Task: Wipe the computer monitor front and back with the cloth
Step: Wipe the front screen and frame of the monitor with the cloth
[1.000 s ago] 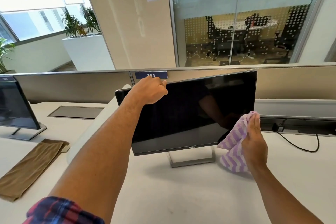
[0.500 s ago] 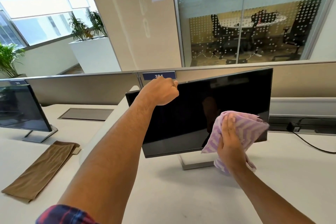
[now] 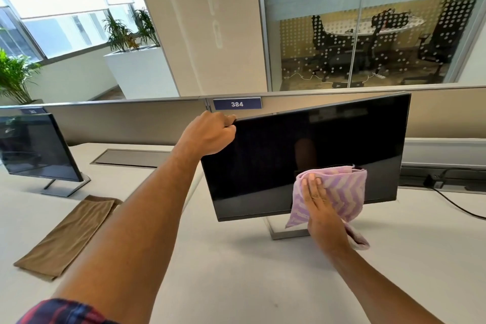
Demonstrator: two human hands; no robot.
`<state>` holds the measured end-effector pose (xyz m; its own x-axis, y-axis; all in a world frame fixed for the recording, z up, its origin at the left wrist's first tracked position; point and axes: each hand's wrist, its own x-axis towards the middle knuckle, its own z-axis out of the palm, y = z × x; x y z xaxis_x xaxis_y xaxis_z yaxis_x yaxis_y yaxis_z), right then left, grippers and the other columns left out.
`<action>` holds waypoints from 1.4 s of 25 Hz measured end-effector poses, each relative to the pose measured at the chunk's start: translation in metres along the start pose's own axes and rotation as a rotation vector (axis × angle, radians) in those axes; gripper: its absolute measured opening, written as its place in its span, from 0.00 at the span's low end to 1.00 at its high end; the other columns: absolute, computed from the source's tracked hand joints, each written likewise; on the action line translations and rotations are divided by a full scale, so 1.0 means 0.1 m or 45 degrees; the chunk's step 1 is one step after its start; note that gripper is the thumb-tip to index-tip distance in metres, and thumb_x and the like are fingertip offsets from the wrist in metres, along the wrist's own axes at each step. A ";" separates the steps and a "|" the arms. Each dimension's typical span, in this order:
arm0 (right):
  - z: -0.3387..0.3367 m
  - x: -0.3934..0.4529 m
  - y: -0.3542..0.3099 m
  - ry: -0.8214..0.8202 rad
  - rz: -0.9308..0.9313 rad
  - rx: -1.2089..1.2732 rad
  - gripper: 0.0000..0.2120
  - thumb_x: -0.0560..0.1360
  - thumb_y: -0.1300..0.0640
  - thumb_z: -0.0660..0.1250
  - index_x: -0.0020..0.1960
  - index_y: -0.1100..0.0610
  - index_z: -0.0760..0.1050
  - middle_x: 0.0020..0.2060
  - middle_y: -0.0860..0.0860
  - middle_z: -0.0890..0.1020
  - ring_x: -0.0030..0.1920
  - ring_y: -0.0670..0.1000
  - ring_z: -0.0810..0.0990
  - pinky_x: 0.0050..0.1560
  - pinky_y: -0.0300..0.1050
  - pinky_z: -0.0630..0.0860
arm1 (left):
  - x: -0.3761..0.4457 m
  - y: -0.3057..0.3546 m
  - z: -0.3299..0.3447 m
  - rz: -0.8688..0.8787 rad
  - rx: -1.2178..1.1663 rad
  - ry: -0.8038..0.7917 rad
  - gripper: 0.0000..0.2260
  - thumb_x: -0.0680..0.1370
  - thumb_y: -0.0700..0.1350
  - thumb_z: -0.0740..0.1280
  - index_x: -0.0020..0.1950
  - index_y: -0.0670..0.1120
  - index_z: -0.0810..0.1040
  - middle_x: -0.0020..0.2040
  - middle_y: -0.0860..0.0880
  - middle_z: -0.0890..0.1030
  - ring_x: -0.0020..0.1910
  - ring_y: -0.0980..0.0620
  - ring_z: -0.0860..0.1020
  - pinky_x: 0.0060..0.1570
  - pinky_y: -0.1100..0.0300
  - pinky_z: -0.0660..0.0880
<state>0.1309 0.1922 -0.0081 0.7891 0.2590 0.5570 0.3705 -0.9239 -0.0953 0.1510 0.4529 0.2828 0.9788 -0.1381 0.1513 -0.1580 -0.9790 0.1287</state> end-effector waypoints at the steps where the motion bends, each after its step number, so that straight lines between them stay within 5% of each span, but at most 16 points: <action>1: 0.02 0.02 -0.07 -0.019 -0.065 -0.005 0.47 0.68 0.73 0.70 0.81 0.63 0.51 0.80 0.60 0.58 0.79 0.62 0.56 0.76 0.56 0.54 | 0.00 -0.02 0.01 -0.014 -0.008 -0.004 0.18 0.76 0.47 0.56 0.61 0.44 0.79 0.59 0.42 0.82 0.57 0.40 0.78 0.59 0.47 0.75; 5: 0.04 0.12 -0.13 0.065 -0.157 0.024 0.42 0.69 0.73 0.72 0.79 0.63 0.60 0.78 0.57 0.64 0.78 0.58 0.62 0.76 0.53 0.56 | -0.01 -0.02 0.01 -0.012 -0.047 -0.043 0.24 0.76 0.42 0.58 0.73 0.49 0.73 0.69 0.43 0.76 0.66 0.41 0.74 0.66 0.51 0.70; 9: 0.12 0.18 -0.63 0.166 0.211 0.145 0.37 0.73 0.71 0.57 0.81 0.65 0.50 0.80 0.61 0.57 0.80 0.63 0.52 0.78 0.57 0.58 | -0.04 -0.09 0.06 0.002 -0.105 -0.009 0.26 0.77 0.43 0.59 0.76 0.51 0.69 0.74 0.47 0.71 0.72 0.44 0.69 0.70 0.52 0.64; 13: 0.28 0.35 -1.07 0.088 -0.589 -0.054 0.37 0.76 0.68 0.58 0.81 0.66 0.45 0.80 0.61 0.56 0.80 0.61 0.51 0.78 0.53 0.60 | -0.04 -0.17 0.07 0.055 -0.199 -0.007 0.25 0.79 0.44 0.59 0.77 0.50 0.68 0.76 0.49 0.69 0.74 0.47 0.67 0.72 0.53 0.61; 15: 0.10 0.62 -1.21 0.120 -0.577 0.056 0.36 0.76 0.66 0.64 0.81 0.65 0.52 0.80 0.59 0.58 0.79 0.57 0.58 0.77 0.52 0.62 | -0.04 -0.18 0.09 0.077 -0.228 0.009 0.24 0.79 0.44 0.59 0.77 0.49 0.67 0.76 0.49 0.68 0.75 0.48 0.66 0.72 0.56 0.60; 18: -0.07 0.90 -1.46 0.183 -0.254 0.256 0.38 0.76 0.58 0.67 0.81 0.61 0.53 0.80 0.56 0.57 0.81 0.54 0.54 0.79 0.52 0.59 | 0.01 -0.20 0.11 0.105 -0.215 0.000 0.24 0.80 0.45 0.58 0.77 0.49 0.68 0.76 0.49 0.69 0.75 0.48 0.67 0.70 0.56 0.62; 22: 0.18 0.79 -1.73 0.111 -0.783 -0.026 0.35 0.77 0.62 0.63 0.80 0.66 0.53 0.78 0.62 0.56 0.78 0.58 0.61 0.78 0.53 0.50 | 0.06 -0.27 0.14 0.109 -0.201 -0.008 0.24 0.79 0.45 0.57 0.76 0.49 0.69 0.76 0.48 0.69 0.74 0.47 0.67 0.69 0.56 0.63; 24: 0.23 0.76 -1.70 0.117 -0.657 0.012 0.34 0.77 0.59 0.68 0.79 0.63 0.59 0.77 0.60 0.64 0.76 0.56 0.67 0.77 0.52 0.54 | 0.06 -0.26 0.16 0.135 -0.209 -0.018 0.24 0.80 0.45 0.56 0.76 0.48 0.69 0.76 0.48 0.69 0.74 0.47 0.67 0.67 0.56 0.63; 26: 0.17 0.75 -1.80 0.123 -0.486 0.112 0.35 0.77 0.58 0.69 0.80 0.61 0.59 0.78 0.56 0.63 0.78 0.55 0.63 0.78 0.51 0.55 | 0.06 -0.28 0.18 0.149 -0.195 -0.006 0.24 0.79 0.45 0.56 0.75 0.47 0.70 0.75 0.48 0.70 0.72 0.46 0.69 0.63 0.57 0.64; 31: 0.40 0.45 -1.76 0.051 -0.767 -0.124 0.32 0.77 0.60 0.68 0.78 0.61 0.63 0.77 0.56 0.65 0.75 0.54 0.68 0.75 0.50 0.54 | 0.07 -0.30 0.19 0.139 -0.207 -0.019 0.22 0.77 0.46 0.56 0.70 0.47 0.75 0.71 0.47 0.75 0.66 0.47 0.73 0.58 0.58 0.67; 35: 0.31 0.48 -1.68 -0.064 -0.374 0.193 0.33 0.76 0.62 0.68 0.79 0.59 0.61 0.78 0.52 0.65 0.78 0.53 0.62 0.77 0.49 0.57 | 0.13 -0.30 0.20 0.154 -0.184 -0.061 0.14 0.77 0.45 0.56 0.56 0.45 0.77 0.59 0.45 0.81 0.52 0.49 0.77 0.46 0.57 0.68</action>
<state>0.1218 0.3684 0.0089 0.6594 0.5252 0.5379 0.6514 -0.7563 -0.0601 0.1713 0.4778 0.2614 0.9561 -0.2636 0.1279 -0.2885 -0.9237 0.2522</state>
